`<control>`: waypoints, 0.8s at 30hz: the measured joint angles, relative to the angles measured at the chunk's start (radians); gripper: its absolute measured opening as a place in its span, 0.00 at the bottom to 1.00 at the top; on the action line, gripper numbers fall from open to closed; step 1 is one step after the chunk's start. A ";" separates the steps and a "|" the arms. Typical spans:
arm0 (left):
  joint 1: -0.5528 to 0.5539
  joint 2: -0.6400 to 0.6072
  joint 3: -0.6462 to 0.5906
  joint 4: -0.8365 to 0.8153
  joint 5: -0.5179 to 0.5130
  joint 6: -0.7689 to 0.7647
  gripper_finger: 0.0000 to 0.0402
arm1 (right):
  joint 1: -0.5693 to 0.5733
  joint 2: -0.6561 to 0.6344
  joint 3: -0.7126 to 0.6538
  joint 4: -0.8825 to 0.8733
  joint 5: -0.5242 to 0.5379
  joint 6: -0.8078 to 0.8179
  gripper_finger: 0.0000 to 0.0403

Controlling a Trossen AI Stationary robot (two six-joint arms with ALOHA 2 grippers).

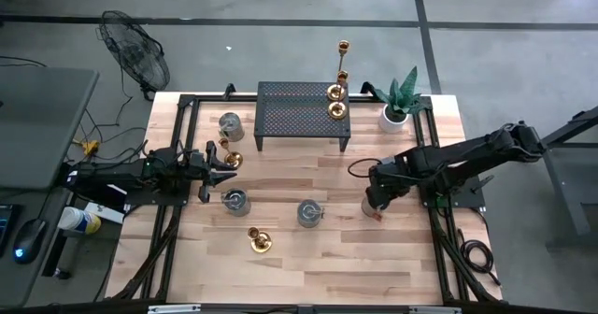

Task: Pick & Place candle stick holders
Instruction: Move the right scented candle to the center of the table

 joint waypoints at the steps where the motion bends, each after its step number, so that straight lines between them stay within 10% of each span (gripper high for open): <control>1: 0.000 0.000 0.000 0.000 0.000 0.000 0.18 | -0.005 0.000 0.005 0.001 0.011 -0.009 0.00; 24: 0.000 0.000 0.000 0.000 0.000 0.000 0.18 | -0.150 0.215 0.171 0.141 0.041 -0.310 0.00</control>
